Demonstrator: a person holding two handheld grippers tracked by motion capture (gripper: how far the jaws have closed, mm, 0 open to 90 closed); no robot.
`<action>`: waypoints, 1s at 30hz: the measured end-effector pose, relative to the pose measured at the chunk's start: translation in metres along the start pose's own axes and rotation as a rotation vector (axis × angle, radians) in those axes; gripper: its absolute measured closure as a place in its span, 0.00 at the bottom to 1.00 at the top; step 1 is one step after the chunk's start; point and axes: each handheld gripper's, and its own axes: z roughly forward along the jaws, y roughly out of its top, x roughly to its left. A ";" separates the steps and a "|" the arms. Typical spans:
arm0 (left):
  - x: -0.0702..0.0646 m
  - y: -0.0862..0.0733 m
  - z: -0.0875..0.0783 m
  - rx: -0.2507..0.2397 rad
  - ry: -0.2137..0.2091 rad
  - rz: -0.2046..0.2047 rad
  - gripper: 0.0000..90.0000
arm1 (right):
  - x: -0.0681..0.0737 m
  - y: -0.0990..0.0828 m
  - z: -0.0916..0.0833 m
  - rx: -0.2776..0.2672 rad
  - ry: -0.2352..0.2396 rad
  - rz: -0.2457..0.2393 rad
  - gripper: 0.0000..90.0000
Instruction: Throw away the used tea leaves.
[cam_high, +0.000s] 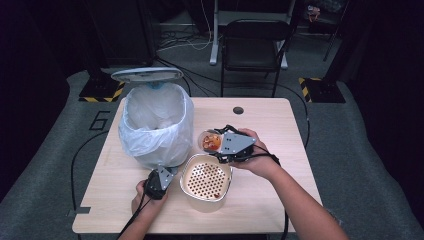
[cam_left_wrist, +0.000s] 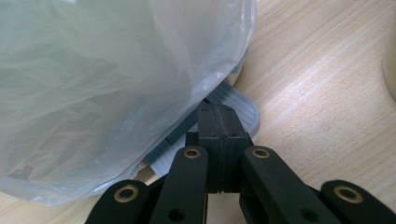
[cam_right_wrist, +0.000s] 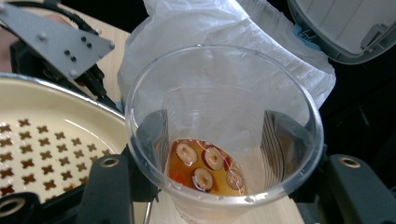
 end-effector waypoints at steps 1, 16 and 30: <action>0.000 0.000 0.000 -0.001 0.000 -0.001 1.00 | 0.001 0.000 0.000 0.009 0.000 -0.002 0.47; 0.000 0.000 0.000 -0.001 0.000 -0.001 1.00 | 0.027 0.005 -0.003 0.103 -0.075 -0.249 0.51; 0.000 0.000 0.000 0.000 0.001 -0.001 1.00 | 0.052 0.010 0.002 0.195 -0.153 -0.560 0.52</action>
